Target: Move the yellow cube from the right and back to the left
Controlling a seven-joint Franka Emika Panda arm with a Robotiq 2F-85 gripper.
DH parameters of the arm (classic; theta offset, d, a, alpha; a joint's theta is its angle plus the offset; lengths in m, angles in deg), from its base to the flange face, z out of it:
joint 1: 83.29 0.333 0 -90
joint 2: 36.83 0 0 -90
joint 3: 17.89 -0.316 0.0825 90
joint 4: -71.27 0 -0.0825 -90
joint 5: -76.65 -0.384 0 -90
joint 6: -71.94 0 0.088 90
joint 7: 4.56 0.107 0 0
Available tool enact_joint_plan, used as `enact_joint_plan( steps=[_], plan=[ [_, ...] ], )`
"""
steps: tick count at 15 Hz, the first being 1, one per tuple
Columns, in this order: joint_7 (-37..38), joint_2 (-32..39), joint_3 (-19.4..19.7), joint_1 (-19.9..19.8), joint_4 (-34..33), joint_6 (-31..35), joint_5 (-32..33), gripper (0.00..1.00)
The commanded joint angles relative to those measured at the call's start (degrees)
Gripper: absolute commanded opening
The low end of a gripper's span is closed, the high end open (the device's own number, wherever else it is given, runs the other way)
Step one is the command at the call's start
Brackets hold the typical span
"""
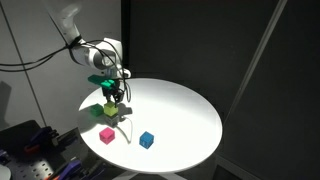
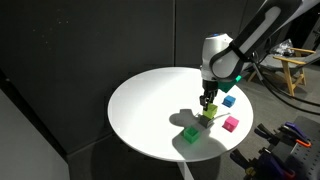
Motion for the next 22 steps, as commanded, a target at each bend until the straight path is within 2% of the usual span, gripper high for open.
enact_joint_plan(
  steps=[1, 8, 9, 10, 12, 13, 22],
  plan=[
    [2.07, 0.68, 0.45, 0.31, -0.22, 0.42, 2.22, 0.32],
    [1.76, 1.96, 0.46, 0.24, -0.88, 0.57, 2.1, 0.32],
    [1.73, 2.0, 0.46, 0.24, -0.85, 0.58, 2.11, 0.82],
    [1.57, 2.0, 0.4, 0.18, -0.82, 0.51, 2.04, 0.83],
    [1.51, 1.94, 0.42, 0.15, -0.73, 0.56, 2.05, 0.97],
    [1.5, 1.94, 0.46, 0.14, -0.7, 0.55, 2.09, 1.0],
    [1.77, -0.47, 0.55, -0.8, 0.17, -2.8, 0.66, 1.0]
  ],
)
